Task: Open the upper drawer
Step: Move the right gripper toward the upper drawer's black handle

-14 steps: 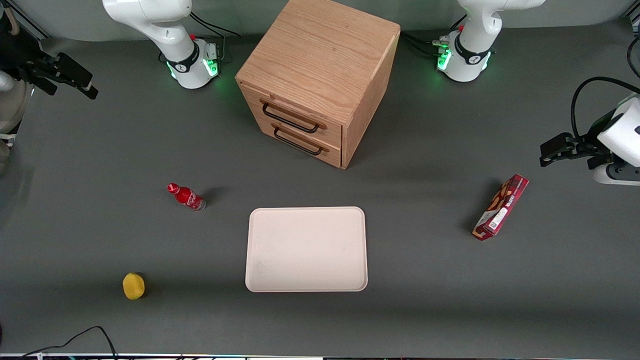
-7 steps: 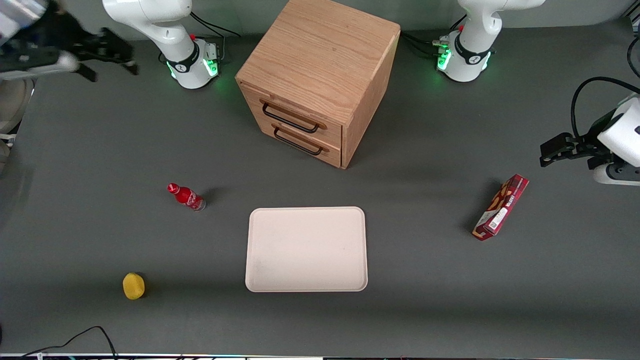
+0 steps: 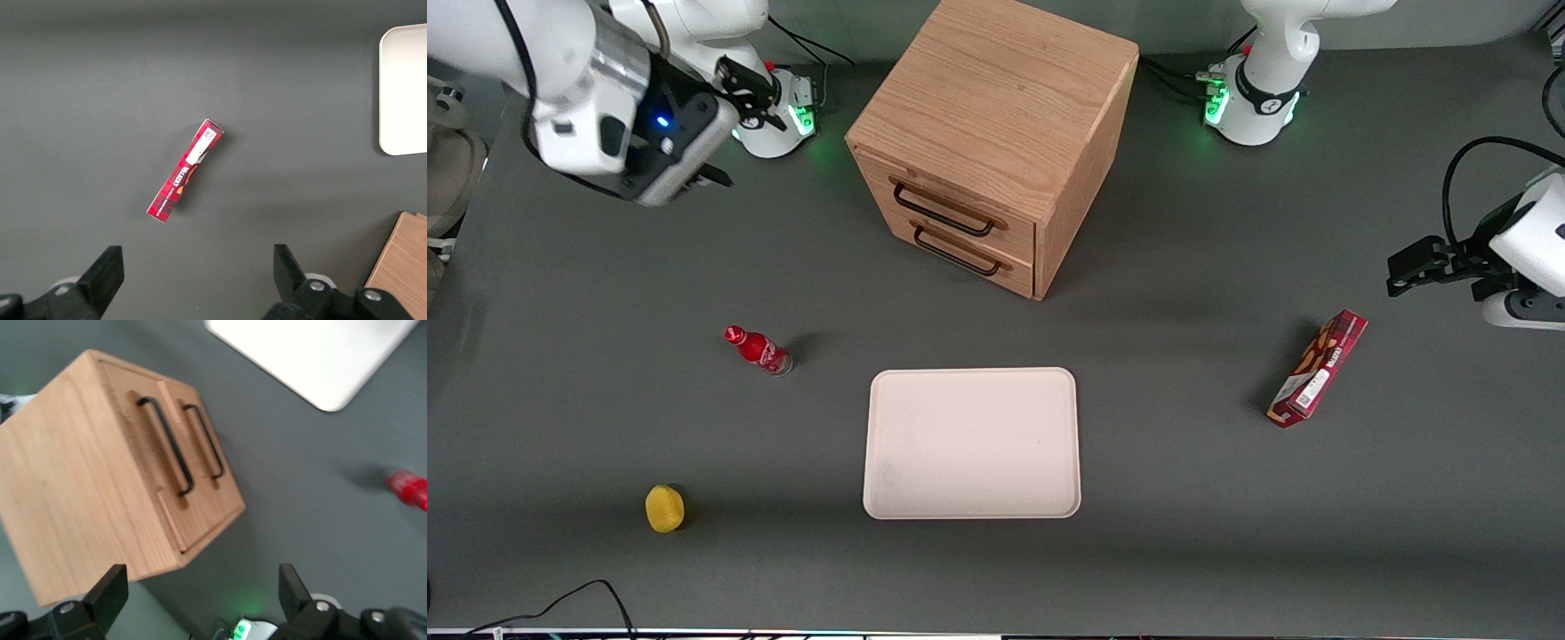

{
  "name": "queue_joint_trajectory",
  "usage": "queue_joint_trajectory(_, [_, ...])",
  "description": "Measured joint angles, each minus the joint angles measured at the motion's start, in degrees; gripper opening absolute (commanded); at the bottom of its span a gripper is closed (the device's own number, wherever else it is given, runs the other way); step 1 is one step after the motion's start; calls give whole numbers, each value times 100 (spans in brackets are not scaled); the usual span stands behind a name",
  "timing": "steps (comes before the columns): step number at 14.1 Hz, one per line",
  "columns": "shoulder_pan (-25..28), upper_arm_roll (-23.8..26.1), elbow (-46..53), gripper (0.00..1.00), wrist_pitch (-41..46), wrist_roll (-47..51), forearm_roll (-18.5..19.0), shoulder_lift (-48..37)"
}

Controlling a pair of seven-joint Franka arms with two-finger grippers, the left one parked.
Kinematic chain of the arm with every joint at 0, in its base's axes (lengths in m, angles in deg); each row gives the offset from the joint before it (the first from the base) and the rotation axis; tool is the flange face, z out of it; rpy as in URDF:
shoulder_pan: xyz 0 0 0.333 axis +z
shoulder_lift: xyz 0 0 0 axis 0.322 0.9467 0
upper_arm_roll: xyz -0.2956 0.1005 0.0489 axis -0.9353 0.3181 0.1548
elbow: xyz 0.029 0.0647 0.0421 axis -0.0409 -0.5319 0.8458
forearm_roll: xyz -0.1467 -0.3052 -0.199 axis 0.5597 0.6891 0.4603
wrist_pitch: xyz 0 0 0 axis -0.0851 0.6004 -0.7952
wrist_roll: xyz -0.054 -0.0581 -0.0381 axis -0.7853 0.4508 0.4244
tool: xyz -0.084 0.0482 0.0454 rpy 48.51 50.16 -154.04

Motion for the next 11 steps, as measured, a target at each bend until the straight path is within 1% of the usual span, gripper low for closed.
queue_joint_trajectory(1, [11, 97, 0, 100, -165, -188, -118, 226])
queue_joint_trajectory(3, [38, 408, -20, 100, -643, -350, -132, 636])
queue_joint_trajectory(6, [40, 802, -191, 100, -1404, -887, -96, 1058])
queue_joint_trajectory(8, [-42, 1026, -391, 100, -1748, -1069, -6, 1114])
queue_joint_trajectory(11, [-157, 1474, -911, 100, -2485, -1097, 261, 1108])
